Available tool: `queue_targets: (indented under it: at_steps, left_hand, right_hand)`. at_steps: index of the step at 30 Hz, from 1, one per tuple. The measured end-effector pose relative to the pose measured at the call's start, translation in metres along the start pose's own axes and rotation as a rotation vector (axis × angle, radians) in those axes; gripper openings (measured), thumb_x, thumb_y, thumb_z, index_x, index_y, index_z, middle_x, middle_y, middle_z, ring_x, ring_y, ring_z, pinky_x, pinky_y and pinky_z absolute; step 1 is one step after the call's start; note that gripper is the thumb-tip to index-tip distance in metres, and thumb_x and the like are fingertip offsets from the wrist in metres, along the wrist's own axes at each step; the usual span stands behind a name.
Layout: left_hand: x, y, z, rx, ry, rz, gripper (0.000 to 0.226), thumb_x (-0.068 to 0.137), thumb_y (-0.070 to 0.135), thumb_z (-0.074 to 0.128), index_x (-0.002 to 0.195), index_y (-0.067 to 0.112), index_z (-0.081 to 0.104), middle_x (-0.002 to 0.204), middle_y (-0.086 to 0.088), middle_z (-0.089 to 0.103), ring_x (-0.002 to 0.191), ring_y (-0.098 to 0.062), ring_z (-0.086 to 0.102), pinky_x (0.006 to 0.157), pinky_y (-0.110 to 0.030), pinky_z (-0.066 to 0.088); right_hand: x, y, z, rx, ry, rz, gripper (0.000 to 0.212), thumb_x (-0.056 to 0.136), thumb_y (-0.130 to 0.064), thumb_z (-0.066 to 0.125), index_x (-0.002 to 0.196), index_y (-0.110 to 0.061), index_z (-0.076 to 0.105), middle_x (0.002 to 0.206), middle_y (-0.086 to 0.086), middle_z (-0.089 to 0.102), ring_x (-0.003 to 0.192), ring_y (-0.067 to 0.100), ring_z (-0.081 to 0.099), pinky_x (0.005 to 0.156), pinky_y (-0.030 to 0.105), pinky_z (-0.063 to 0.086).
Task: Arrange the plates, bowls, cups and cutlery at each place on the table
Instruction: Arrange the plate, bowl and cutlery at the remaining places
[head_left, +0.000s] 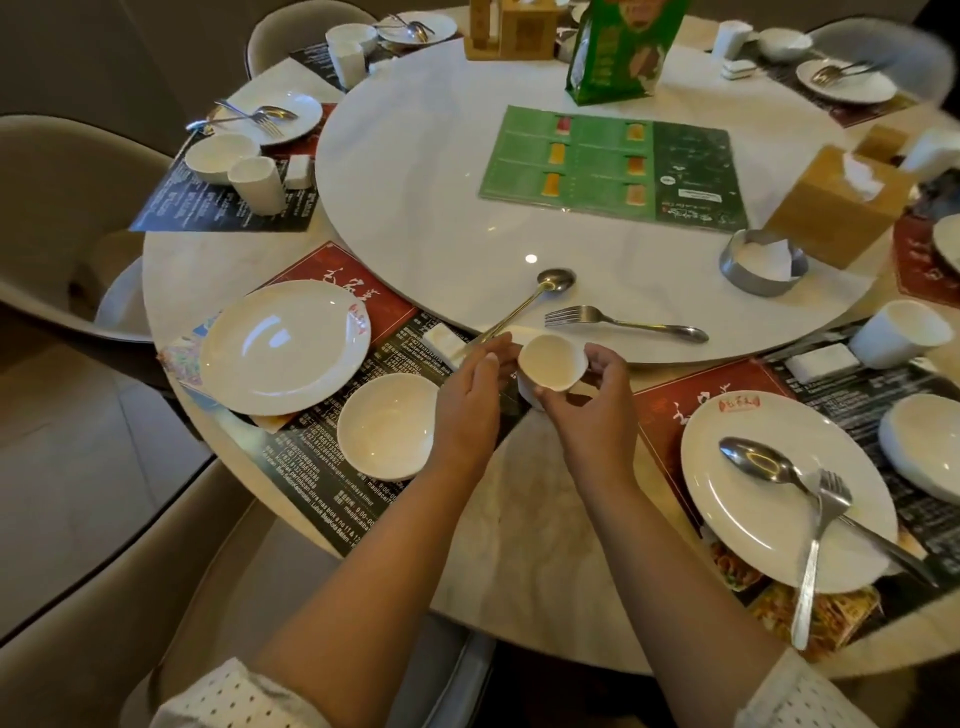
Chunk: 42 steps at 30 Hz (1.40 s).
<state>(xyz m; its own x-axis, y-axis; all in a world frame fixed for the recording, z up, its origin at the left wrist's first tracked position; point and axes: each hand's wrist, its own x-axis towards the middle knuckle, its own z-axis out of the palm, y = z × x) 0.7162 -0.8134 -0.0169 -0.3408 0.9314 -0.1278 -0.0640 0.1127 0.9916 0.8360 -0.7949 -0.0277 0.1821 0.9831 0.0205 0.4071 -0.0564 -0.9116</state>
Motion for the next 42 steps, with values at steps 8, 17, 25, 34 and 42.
queue_targets:
  at_steps: [8, 17, 25, 34, 42]
  left_hand:
    - [0.005, 0.002, -0.029, 0.096, 0.099, 0.022, 0.026, 0.095, 0.03, 0.04, 0.1, 0.034, 0.065, 0.094, 0.007, 0.075, 0.094, -0.008, 0.069, 0.092, -0.042, 0.053]
    - [0.009, 0.0, -0.027, 0.344, 0.108, 0.106, 0.021, 0.096, 0.028, 0.047, 0.108, 0.029, 0.065, 0.1, 0.011, 0.069, 0.091, 0.0, 0.062, 0.077, -0.023, 0.049]
    - [0.051, 0.018, 0.015, 0.465, 0.03, 0.241, 0.025, 0.094, 0.014, 0.05, 0.109, 0.025, 0.067, 0.109, 0.009, 0.061, 0.091, 0.015, 0.051, 0.076, 0.002, 0.036]
    - [0.083, 0.023, 0.045, 0.459, 0.022, 0.292, 0.023, 0.092, 0.011, 0.051, 0.105, 0.018, 0.07, 0.107, 0.004, 0.064, 0.098, -0.006, 0.057, 0.078, -0.003, 0.037]
    - [0.079, 0.03, 0.027, 0.375, 0.06, 0.321, 0.017, 0.09, 0.012, 0.058, 0.097, 0.024, 0.067, 0.099, 0.01, 0.068, 0.089, 0.004, 0.06, 0.076, -0.006, 0.045]
  right_hand:
    - [-0.012, -0.007, 0.028, -0.005, -0.043, 0.005, 0.065, 0.071, -0.026, 0.082, 0.124, -0.027, 0.046, 0.129, -0.006, 0.055, 0.116, 0.012, 0.052, 0.088, 0.029, 0.05]
    - [-0.011, -0.006, 0.03, -0.007, -0.092, -0.008, 0.068, 0.07, -0.027, 0.083, 0.126, -0.027, 0.045, 0.128, -0.007, 0.054, 0.116, 0.011, 0.051, 0.09, 0.032, 0.052]
    - [0.052, 0.001, -0.002, -0.145, 0.057, -0.108, 0.025, 0.095, -0.018, 0.055, 0.119, -0.018, 0.062, 0.115, 0.001, 0.057, 0.099, 0.013, 0.056, 0.08, 0.02, 0.048]
    - [0.125, 0.018, -0.003, -0.542, -0.026, -0.141, 0.022, 0.091, 0.0, 0.055, 0.109, -0.004, 0.068, 0.11, 0.01, 0.054, 0.103, 0.023, 0.052, 0.08, 0.025, 0.043]
    - [0.12, -0.041, -0.017, -0.32, -0.026, -0.24, 0.005, 0.078, -0.013, 0.074, 0.083, -0.013, 0.073, 0.074, -0.006, 0.06, 0.067, 0.003, 0.053, 0.055, 0.013, 0.031]
